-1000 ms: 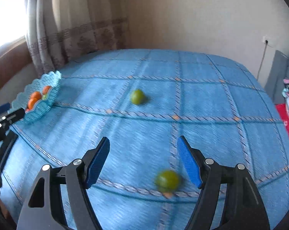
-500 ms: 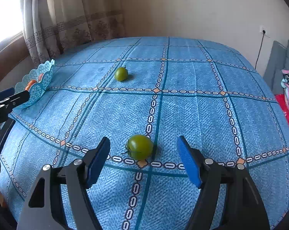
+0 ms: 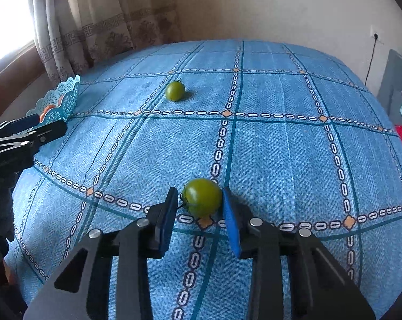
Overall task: Organize fruits
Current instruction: 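Grasp a green cherry tomato with the right tool while the left tool grasps another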
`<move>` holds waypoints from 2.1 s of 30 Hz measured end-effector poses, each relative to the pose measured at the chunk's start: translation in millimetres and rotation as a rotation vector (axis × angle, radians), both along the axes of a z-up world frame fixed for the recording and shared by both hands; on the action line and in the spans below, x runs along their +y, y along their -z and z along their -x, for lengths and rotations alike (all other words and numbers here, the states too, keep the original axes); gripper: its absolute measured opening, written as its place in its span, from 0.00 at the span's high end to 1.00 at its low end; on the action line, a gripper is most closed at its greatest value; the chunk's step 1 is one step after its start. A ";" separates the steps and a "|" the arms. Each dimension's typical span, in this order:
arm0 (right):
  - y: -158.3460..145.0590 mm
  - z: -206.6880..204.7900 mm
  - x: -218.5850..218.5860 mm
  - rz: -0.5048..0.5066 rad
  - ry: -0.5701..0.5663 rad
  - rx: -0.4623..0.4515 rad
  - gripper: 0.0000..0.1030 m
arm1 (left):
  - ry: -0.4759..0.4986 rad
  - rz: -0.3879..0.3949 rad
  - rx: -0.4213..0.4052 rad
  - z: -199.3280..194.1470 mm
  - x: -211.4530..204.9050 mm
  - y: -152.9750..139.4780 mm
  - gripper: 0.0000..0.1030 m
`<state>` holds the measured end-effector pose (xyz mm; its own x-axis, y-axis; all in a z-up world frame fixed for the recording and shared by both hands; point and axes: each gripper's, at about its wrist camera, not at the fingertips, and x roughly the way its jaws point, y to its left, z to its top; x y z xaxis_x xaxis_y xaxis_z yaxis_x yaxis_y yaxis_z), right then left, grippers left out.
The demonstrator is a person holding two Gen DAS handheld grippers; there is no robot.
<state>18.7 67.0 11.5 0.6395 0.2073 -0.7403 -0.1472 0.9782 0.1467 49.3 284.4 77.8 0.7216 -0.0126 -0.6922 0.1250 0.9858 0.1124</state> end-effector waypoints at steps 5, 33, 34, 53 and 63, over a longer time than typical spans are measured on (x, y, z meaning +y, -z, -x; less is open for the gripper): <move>-3.3 0.9 -9.5 -0.028 0.023 -0.004 0.67 | 0.017 0.006 0.022 -15.0 -11.0 3.5 0.03; -0.1 -16.8 -45.3 -0.054 0.117 -0.042 0.67 | 0.179 0.076 0.142 -120.7 -108.1 34.1 0.37; 0.3 -17.1 -46.1 -0.059 0.120 -0.040 0.67 | 0.176 0.086 0.151 -124.0 -107.8 35.7 0.39; 4.8 -23.6 -45.1 -0.059 0.120 -0.031 0.67 | 0.178 0.198 0.146 -131.7 -116.0 44.0 0.73; 1.1 -19.6 -46.2 -0.061 0.132 -0.040 0.67 | 0.165 0.177 0.092 -86.8 -110.3 26.0 0.73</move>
